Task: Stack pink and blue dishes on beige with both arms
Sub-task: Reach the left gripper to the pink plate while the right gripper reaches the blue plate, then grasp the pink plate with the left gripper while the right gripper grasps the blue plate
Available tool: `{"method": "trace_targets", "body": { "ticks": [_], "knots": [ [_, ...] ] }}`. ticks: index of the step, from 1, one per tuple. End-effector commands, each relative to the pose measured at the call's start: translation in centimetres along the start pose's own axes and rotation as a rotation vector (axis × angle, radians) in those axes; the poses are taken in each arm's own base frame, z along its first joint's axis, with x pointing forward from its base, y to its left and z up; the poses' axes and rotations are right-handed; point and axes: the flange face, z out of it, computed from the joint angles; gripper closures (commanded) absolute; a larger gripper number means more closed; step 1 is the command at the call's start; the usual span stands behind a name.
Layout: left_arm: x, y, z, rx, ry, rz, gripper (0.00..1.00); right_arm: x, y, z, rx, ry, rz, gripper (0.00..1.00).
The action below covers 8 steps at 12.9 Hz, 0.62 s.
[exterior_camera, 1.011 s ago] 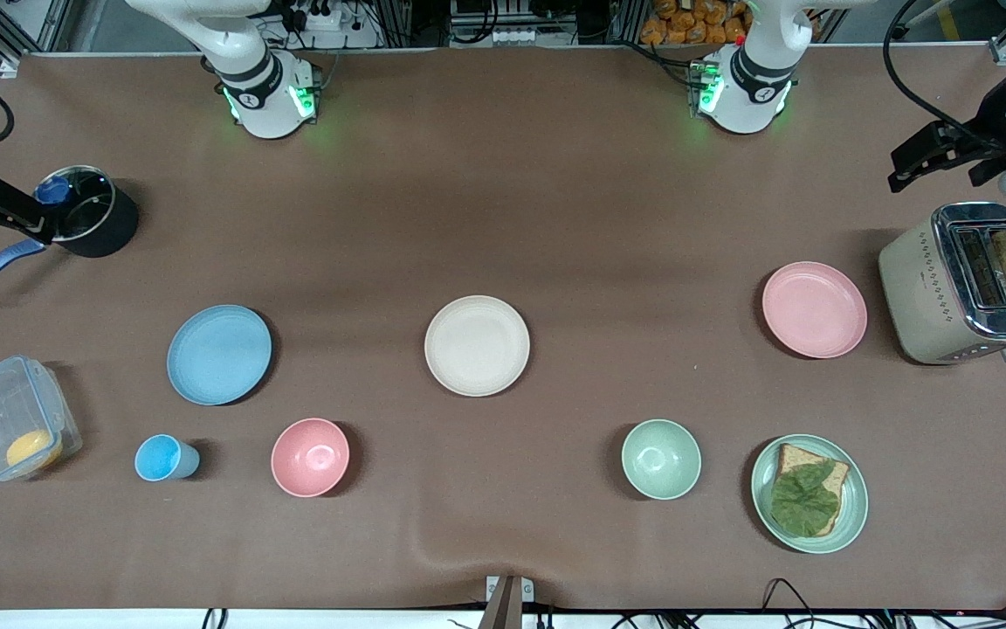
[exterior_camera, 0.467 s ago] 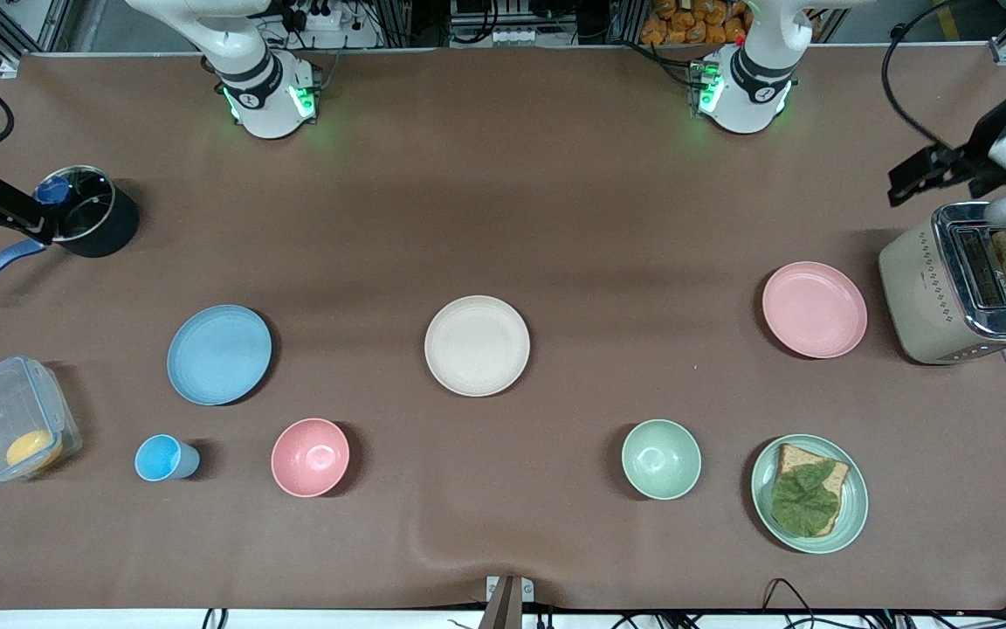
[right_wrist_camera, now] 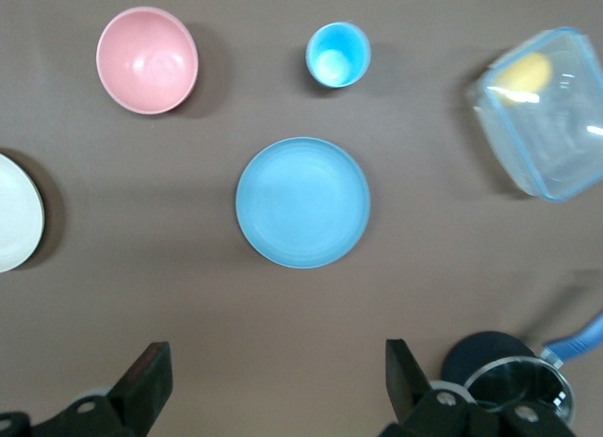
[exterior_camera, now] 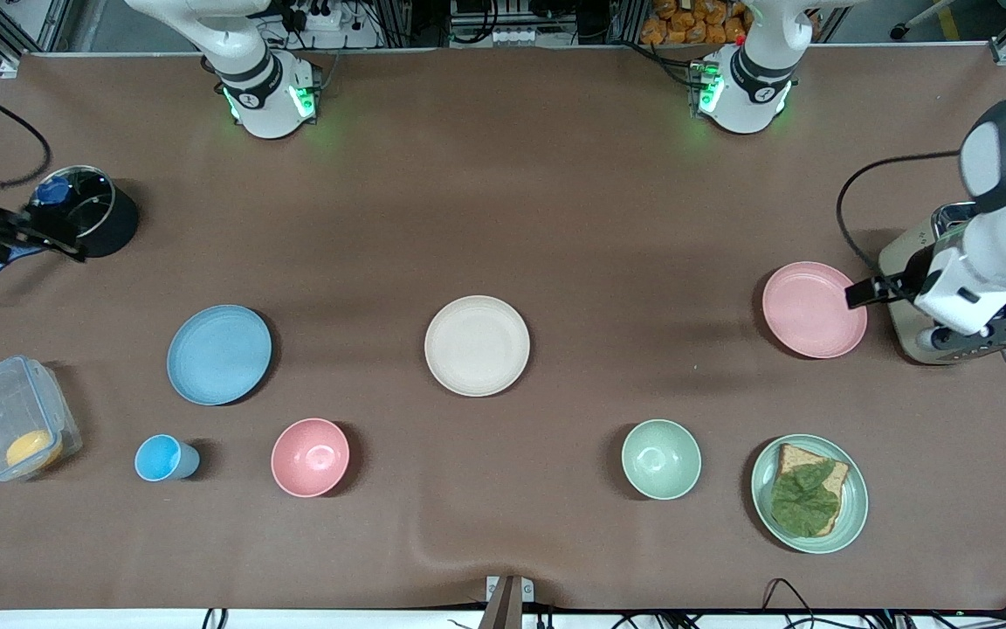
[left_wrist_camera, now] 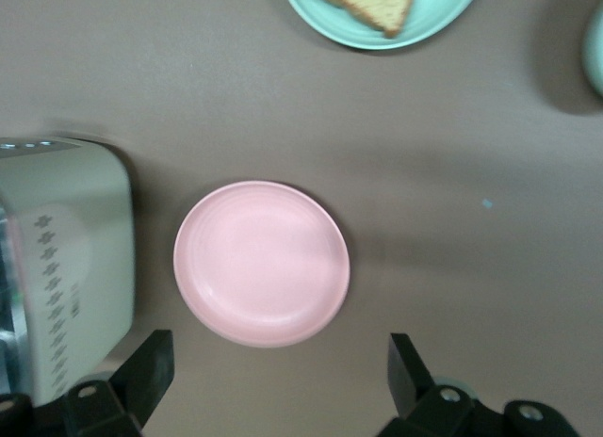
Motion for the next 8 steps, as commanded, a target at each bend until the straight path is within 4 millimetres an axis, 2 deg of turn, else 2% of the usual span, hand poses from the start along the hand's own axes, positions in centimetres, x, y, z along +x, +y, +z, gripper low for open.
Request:
{"method": "trace_targets", "body": {
  "ticks": [1,2,3,4,5,6,8],
  "knots": [
    [-2.6,-2.7,7.9,-0.003,0.074,-0.053,0.00,4.2,-2.2,5.0,-0.008,-0.018,-0.030,0.00],
    [-2.4,-3.4,10.2,-0.002,0.044,-0.071,0.00,5.3,-2.3,7.0,-0.009,-0.032,-0.030,0.00],
    [-2.2,-4.2,12.1,-0.001,0.014,-0.087,0.00,6.6,-2.2,10.1,-0.015,-0.056,-0.038,0.00],
    [-2.0,-4.6,13.8,-0.001,-0.008,-0.093,0.00,8.1,-1.3,13.3,-0.018,-0.069,-0.030,0.00],
    [-1.8,-5.7,14.6,-0.005,-0.011,-0.113,0.00,8.6,1.7,14.6,-0.011,-0.063,0.013,0.00],
    [-1.7,-7.2,15.7,-0.008,-0.022,-0.141,0.00,8.6,4.5,16.9,-0.003,-0.093,0.038,0.00],
    [-1.5,-9.5,16.6,-0.015,-0.021,-0.173,0.00,7.9,7.1,21.0,0.001,-0.155,0.050,0.00]
  ]
}}
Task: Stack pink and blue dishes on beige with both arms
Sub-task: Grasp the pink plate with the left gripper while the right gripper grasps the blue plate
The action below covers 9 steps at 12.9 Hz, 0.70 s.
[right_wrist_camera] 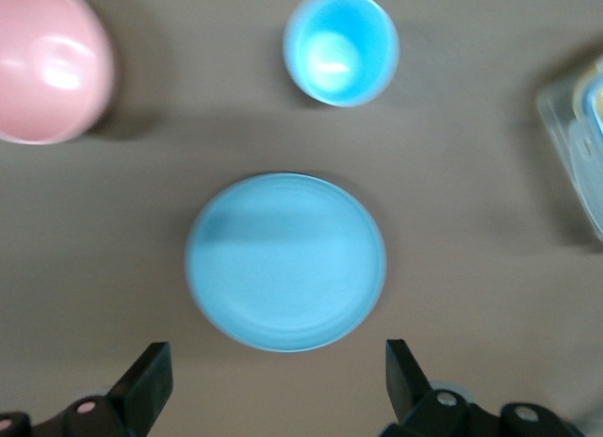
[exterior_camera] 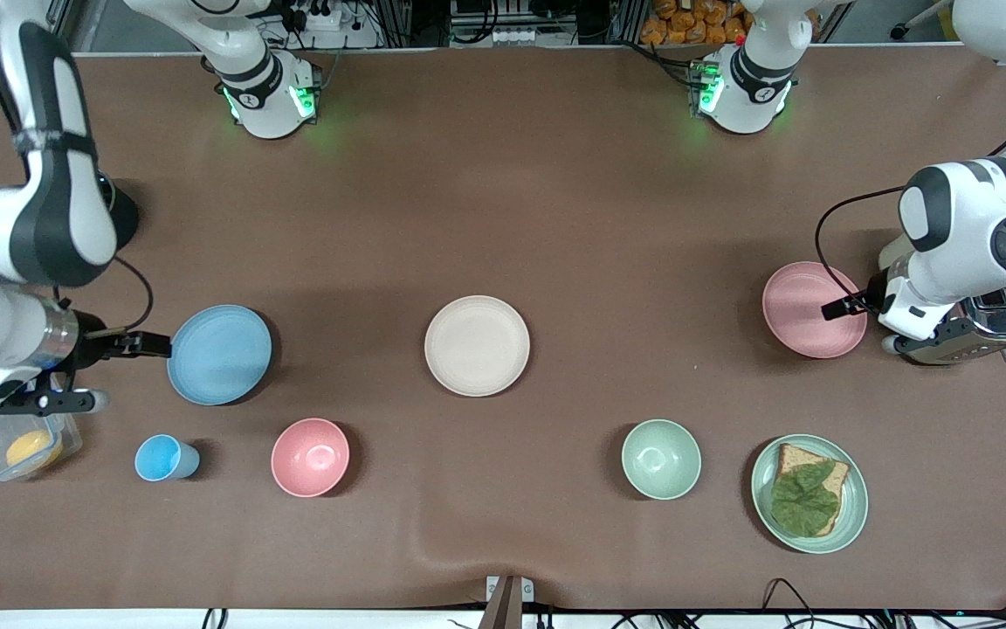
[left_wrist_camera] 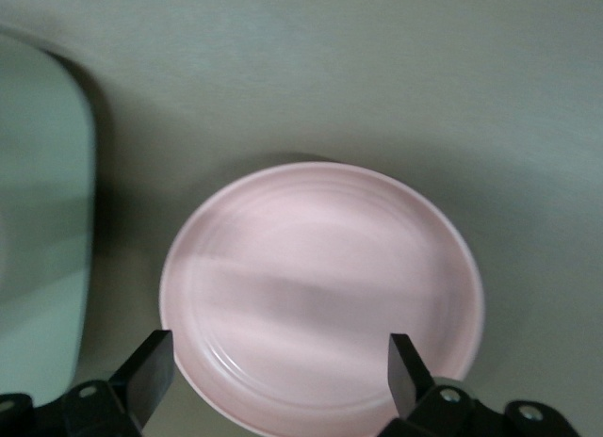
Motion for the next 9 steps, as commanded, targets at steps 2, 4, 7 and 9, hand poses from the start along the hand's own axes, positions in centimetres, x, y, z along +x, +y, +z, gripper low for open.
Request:
{"method": "trace_targets", "body": {
  "ticks": [2,4,7,9],
  "knots": [
    [1.4,-3.2,2.1,0.005,0.000,-0.041,0.00,-1.5,4.7,4.5,-0.002,-0.047,0.038,0.00],
    [1.6,-3.2,3.3,0.026,0.008,0.005,0.00,-2.3,8.2,7.4,0.014,-0.054,0.093,0.00],
    [2.4,-4.6,4.0,0.039,0.003,0.059,0.00,-3.8,9.6,12.5,0.022,-0.026,0.122,0.00],
    [2.8,-4.8,4.6,0.038,-0.003,0.096,0.16,-3.8,9.4,14.9,0.023,0.007,0.128,0.00]
  ]
}}
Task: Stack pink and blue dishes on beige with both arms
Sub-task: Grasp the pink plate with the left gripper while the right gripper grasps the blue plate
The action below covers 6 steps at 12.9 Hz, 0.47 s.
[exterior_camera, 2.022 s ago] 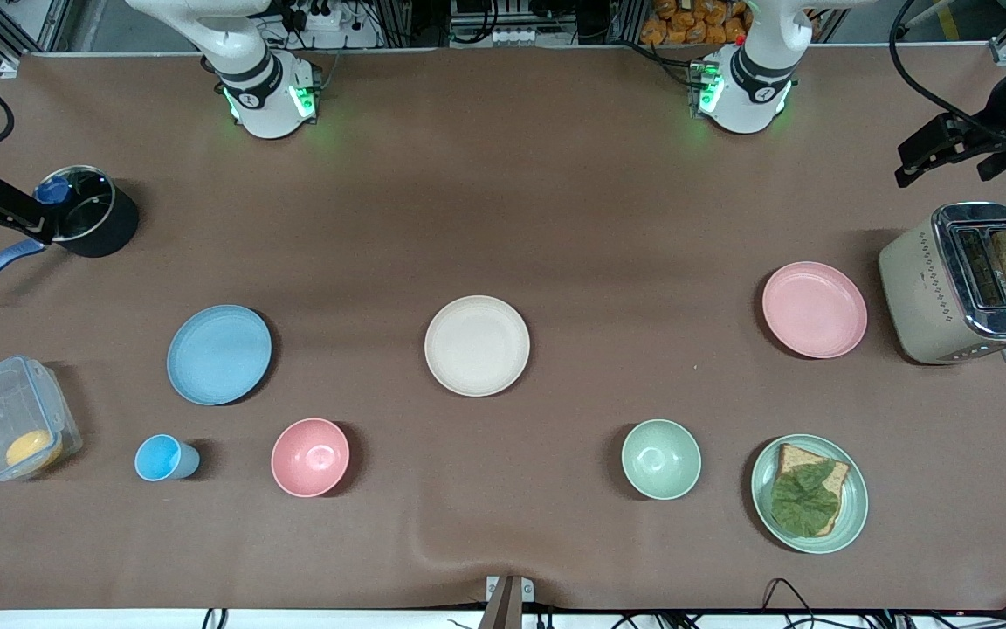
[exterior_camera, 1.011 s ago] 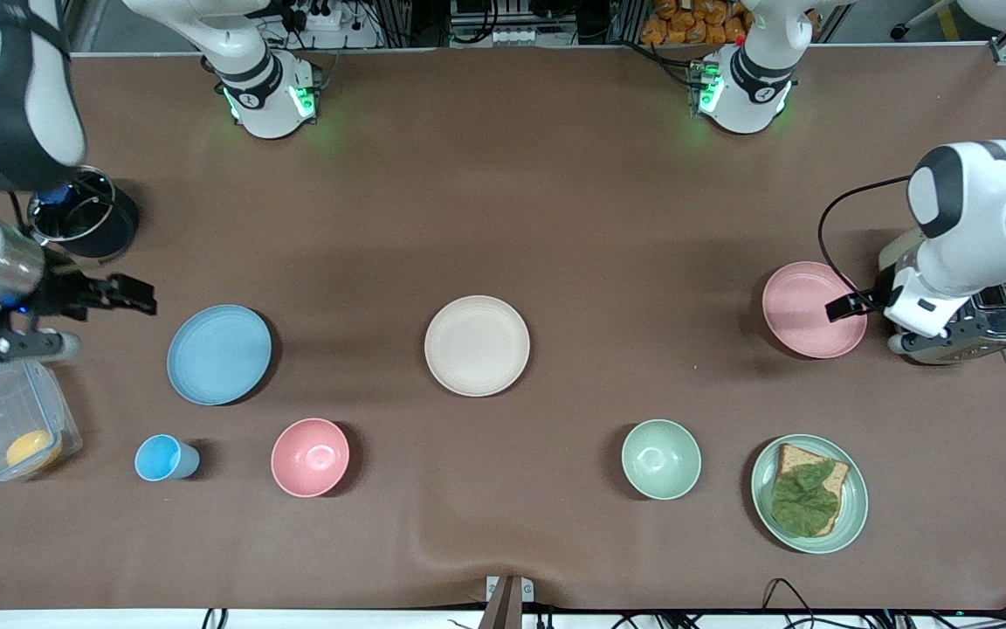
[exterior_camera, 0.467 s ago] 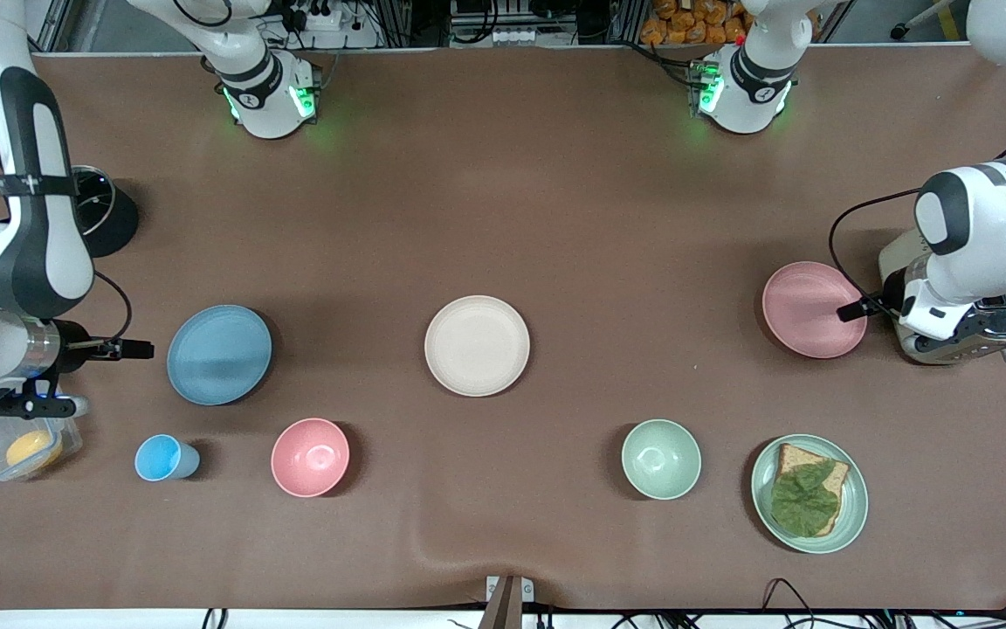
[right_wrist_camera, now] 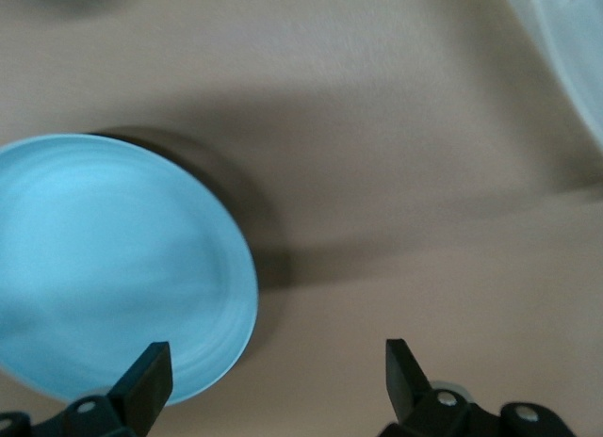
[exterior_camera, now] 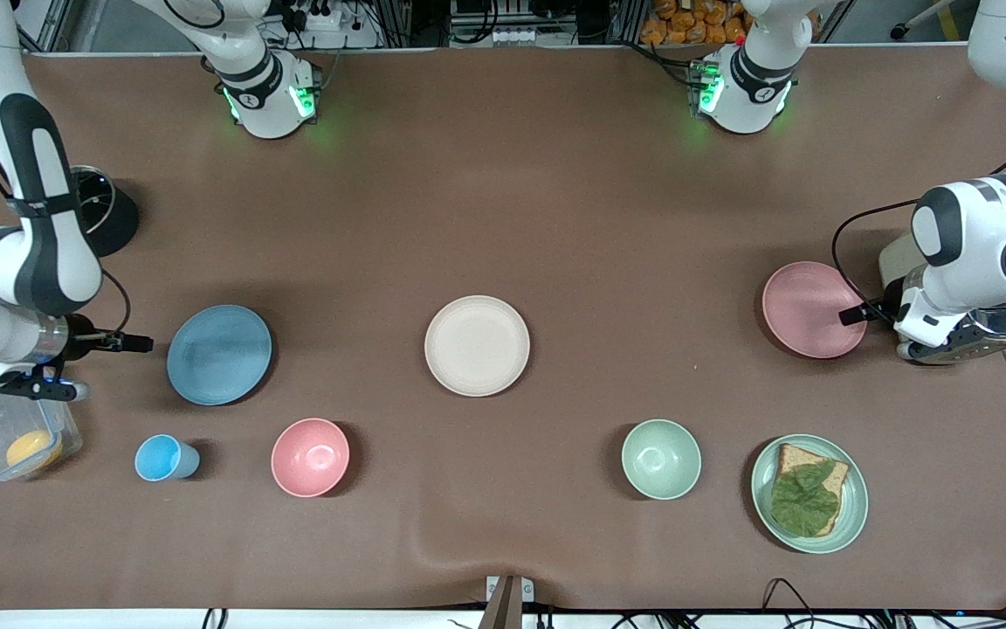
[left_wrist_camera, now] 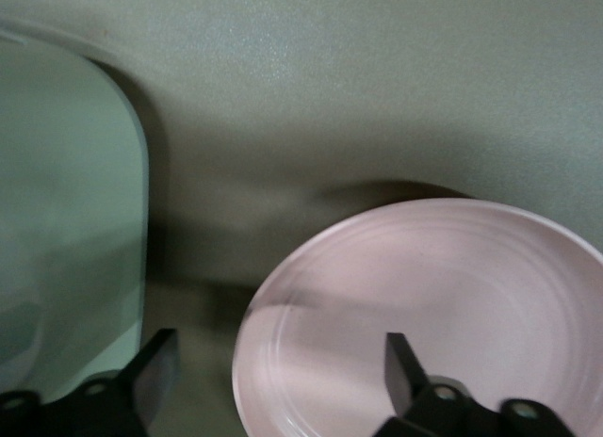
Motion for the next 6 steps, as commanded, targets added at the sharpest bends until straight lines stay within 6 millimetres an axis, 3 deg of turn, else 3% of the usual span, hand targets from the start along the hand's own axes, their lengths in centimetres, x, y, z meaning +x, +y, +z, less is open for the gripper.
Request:
{"method": "trace_targets", "body": {
  "ticks": [1,6],
  "knots": [
    [1.1,-1.7,0.4,0.009,0.007,0.052,0.19,-0.7,-0.2,2.0,0.014,0.025,0.012,0.00],
    [1.9,-3.8,2.1,-0.005,0.009,0.098,0.26,0.2,-1.4,6.4,0.106,0.016,0.071,0.00]
  ]
}}
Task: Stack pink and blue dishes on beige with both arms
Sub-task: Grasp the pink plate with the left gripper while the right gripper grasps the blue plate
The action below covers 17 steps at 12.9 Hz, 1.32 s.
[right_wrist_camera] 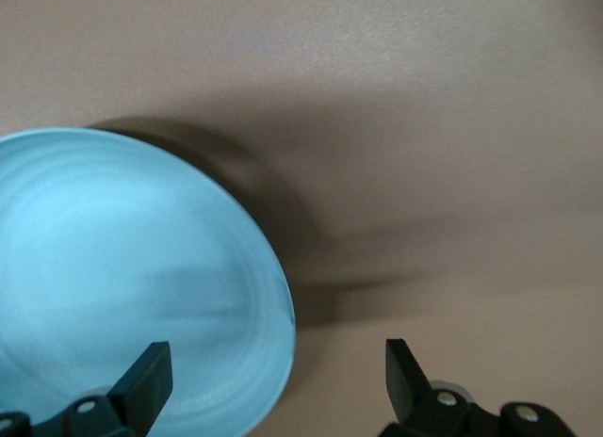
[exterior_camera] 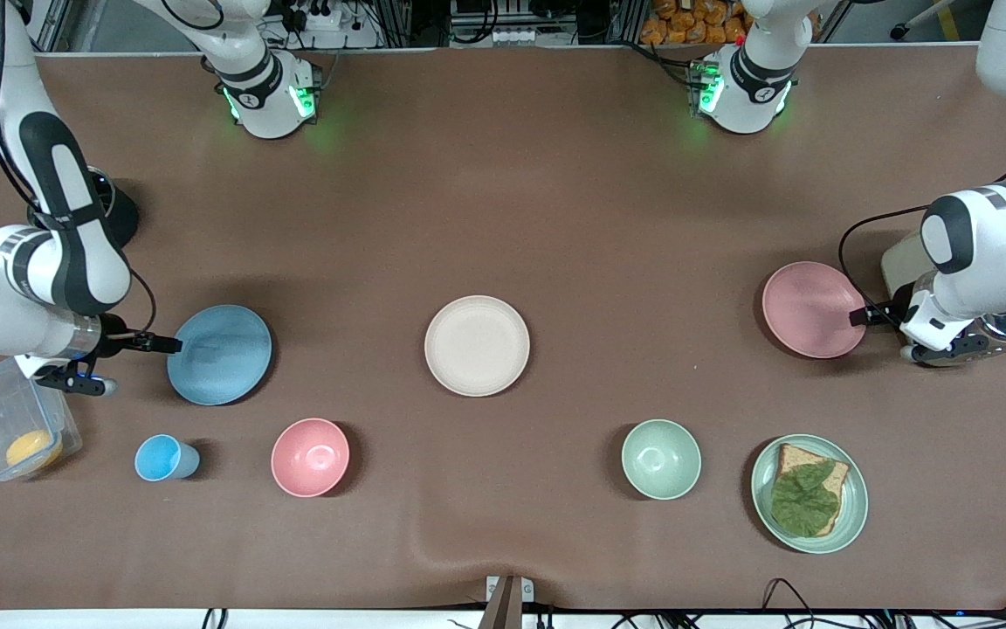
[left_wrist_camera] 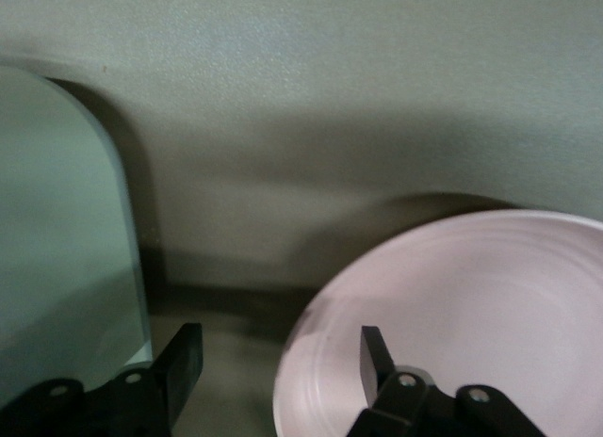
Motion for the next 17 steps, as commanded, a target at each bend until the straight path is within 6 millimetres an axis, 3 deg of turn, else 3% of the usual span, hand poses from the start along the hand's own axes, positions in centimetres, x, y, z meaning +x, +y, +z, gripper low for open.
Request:
{"method": "trace_targets", "body": {
  "ticks": [1,7,8,9,10,12,14,15,16,17],
  "knots": [
    [0.6,-1.8,0.8,0.006,0.006,0.013,0.28,0.5,-0.4,2.0,0.018,0.005,0.013,0.00],
    [0.7,-1.4,1.0,-0.002,0.005,0.011,0.44,0.9,-0.8,4.6,0.027,-0.011,0.023,0.00],
    [0.8,-1.2,1.1,-0.003,0.004,0.014,0.44,0.9,-0.7,4.9,0.027,-0.015,0.020,0.22],
    [0.8,-1.1,1.0,-0.002,0.006,0.015,0.45,0.9,-0.6,4.9,0.027,-0.017,0.015,0.80],
    [1.1,-0.8,1.1,-0.005,0.006,0.014,0.46,0.9,-0.7,4.9,0.026,-0.017,0.013,1.00],
    [1.4,-0.4,1.0,-0.018,0.011,0.006,0.52,1.0,-0.6,4.6,0.027,-0.014,0.015,1.00],
    [1.7,0.6,0.6,-0.035,0.020,0.004,0.83,1.1,-0.6,4.3,0.027,-0.009,0.013,1.00],
    [1.7,0.7,0.6,-0.037,0.020,0.002,0.93,1.2,-0.6,4.2,0.027,-0.006,0.013,1.00],
    [1.8,0.7,0.6,-0.038,0.022,0.002,1.00,1.2,-0.7,4.1,0.027,-0.006,0.010,1.00],
    [1.8,0.7,0.4,-0.038,0.025,0.002,1.00,1.2,-0.7,4.0,0.027,-0.005,0.005,1.00]
  ]
}}
